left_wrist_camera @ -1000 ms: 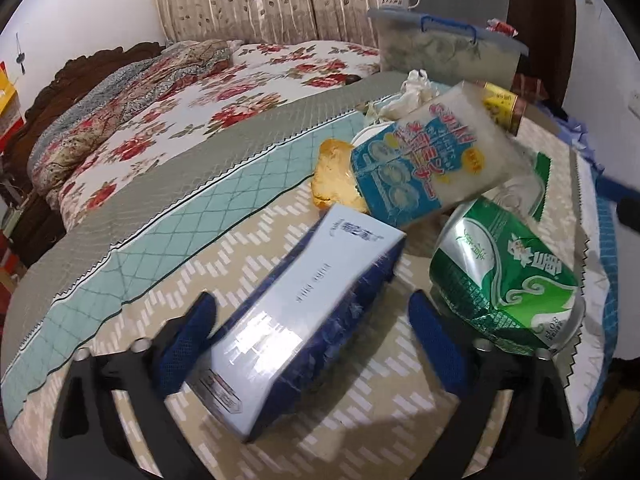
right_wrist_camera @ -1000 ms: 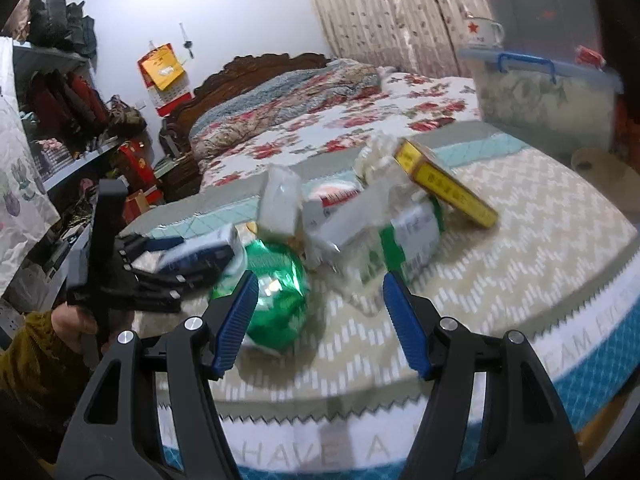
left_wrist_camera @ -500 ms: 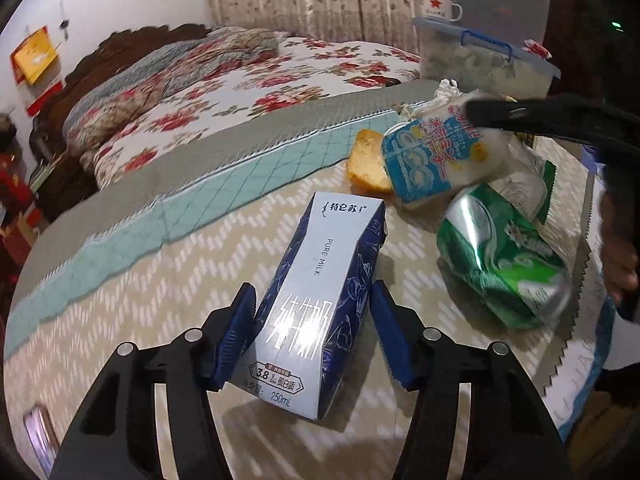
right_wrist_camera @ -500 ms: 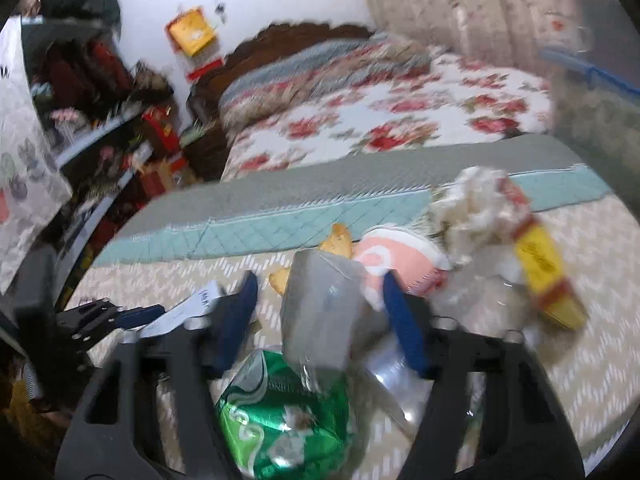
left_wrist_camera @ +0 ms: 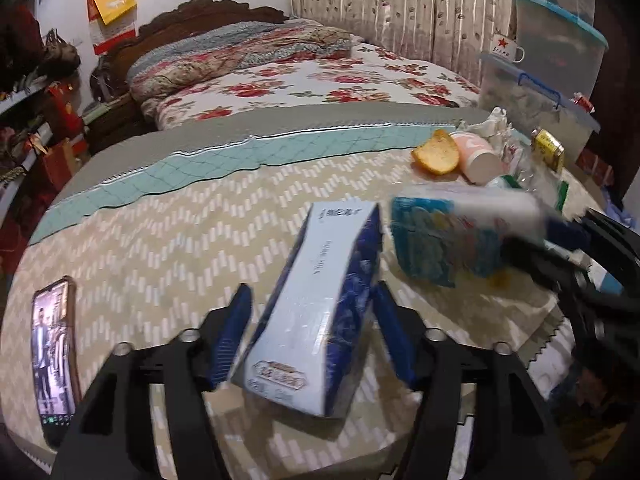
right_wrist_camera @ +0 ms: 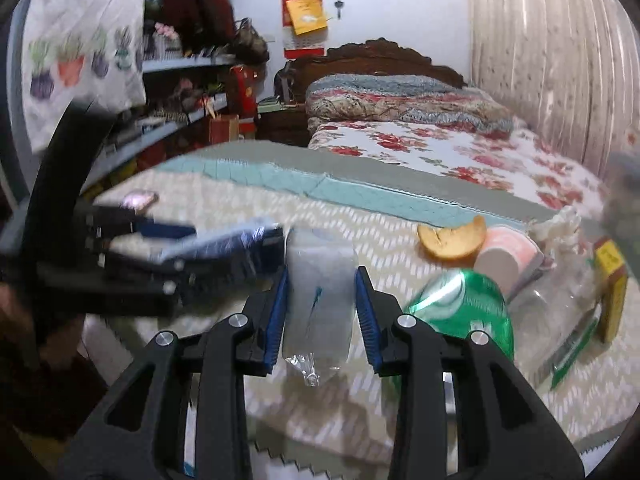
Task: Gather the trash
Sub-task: 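Carry the milk carton and plastic bag to the beige wastebasket with both grippers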
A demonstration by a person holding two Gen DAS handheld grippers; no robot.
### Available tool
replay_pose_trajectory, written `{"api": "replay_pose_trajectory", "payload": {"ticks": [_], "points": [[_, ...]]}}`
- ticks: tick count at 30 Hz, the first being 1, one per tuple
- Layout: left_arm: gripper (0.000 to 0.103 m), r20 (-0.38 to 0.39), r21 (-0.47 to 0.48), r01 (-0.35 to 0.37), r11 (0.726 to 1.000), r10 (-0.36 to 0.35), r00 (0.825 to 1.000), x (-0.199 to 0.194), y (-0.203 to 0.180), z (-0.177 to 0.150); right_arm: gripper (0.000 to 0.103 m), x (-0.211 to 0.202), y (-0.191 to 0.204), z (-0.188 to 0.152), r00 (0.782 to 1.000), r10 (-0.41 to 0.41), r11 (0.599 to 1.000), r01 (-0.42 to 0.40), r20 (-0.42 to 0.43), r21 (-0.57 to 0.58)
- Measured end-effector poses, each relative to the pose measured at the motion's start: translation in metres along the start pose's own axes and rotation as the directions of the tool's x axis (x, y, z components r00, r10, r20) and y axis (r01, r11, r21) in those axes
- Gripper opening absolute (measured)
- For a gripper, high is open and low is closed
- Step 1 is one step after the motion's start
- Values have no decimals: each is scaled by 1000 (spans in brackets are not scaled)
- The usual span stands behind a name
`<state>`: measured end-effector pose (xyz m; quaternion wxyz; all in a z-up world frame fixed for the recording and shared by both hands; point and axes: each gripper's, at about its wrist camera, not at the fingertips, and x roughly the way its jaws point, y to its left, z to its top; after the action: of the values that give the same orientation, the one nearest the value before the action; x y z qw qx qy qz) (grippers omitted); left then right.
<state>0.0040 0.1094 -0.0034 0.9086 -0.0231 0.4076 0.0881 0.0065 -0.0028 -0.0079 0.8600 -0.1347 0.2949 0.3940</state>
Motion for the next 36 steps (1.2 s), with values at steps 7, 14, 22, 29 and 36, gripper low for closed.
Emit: {"api": "replay_pose_trajectory", "payload": {"ticks": [7,14,22,29,36], "points": [[86,11,2,-7,1000,7,1000,5,3,4,78,-12,5,-12,999,19,1000,-19,-29,-16],[56,-25,-1,33,999,-33,999,13,9,3,37,15,18,-15,992,46,997,-53,-120,-55],[49,54,-91,214,972,-210,976,-30,15,44,37,-59,-41,17,988,43,991,-62,147,122],[49,65,88,421,903,-427,902,-46,-91,135,37,-105,-160,-17,973,-139,921,58,184,385],[49,-117,311,609,729,-607,786,-6,-295,210,37,-183,-313,-99,905,-403,706,214,135,675]]}}
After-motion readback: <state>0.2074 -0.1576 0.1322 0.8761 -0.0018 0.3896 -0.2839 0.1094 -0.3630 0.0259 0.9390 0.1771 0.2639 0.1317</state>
